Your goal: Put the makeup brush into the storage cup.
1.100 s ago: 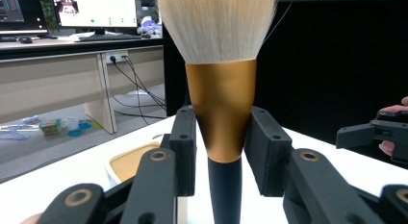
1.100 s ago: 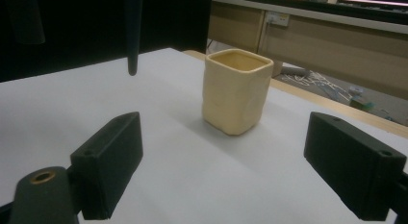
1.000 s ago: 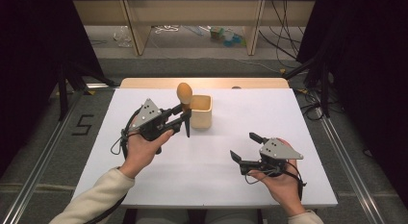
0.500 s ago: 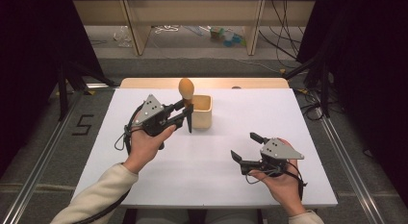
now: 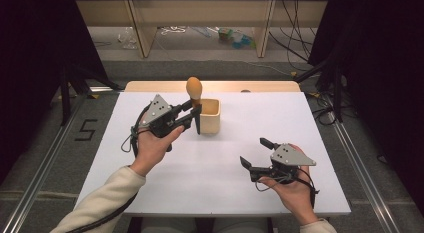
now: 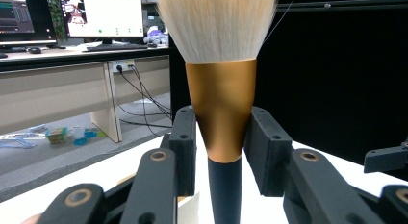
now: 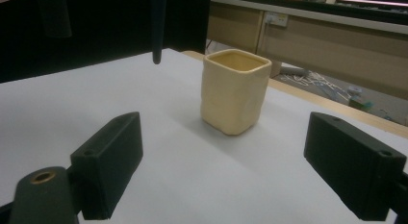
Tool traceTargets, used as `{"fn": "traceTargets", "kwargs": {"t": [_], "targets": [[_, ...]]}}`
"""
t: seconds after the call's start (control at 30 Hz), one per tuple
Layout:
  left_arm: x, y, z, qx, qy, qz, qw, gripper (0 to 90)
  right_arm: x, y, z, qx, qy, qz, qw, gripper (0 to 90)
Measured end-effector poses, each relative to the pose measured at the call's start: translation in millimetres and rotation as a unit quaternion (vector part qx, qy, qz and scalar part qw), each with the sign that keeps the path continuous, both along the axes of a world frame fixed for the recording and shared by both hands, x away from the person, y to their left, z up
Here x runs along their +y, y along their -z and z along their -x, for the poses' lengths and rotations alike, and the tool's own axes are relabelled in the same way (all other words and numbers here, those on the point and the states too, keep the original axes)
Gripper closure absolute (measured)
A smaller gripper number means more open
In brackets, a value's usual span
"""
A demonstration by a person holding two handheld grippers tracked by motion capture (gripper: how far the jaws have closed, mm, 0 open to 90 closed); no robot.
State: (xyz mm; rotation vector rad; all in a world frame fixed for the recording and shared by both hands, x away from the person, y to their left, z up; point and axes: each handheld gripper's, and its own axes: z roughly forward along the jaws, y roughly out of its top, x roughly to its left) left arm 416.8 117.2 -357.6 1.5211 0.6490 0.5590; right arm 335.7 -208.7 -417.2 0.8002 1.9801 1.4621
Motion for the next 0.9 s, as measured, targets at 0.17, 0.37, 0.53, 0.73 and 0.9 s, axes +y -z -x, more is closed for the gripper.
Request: {"fn": "traceTargets", "kwargs": {"t": [0.17,0.37,0.53,0.73,0.9], "targets": [[0.0,0.4,-1.7,0.001,-0.003,0.002,1.0,66.0,0.0,0.1,-0.5,-0.006,-0.001,-0.006,1.0,14.3],[0.9,-1.1,-3.6,-0.002,-0.006,0.006,1.0,66.0,-0.9,-2.1,1.2,-0.011,0.007,-0.011,0.9998,14.3],[1.6,-2.8,-4.3,-0.007,-0.008,0.006,0.9999,66.0,-1.8,-3.0,1.1,-0.015,0.006,-0.012,0.9998,14.3],[3.1,-3.9,-7.6,-0.01,-0.012,0.009,0.9998,66.0,-3.9,-4.4,1.8,-0.014,0.007,-0.016,0.9998,14.2],[3.8,-3.2,-10.0,-0.011,-0.014,0.01,0.9998,66.0,-5.2,-4.4,1.8,-0.019,0.009,-0.021,0.9996,14.2]]}}
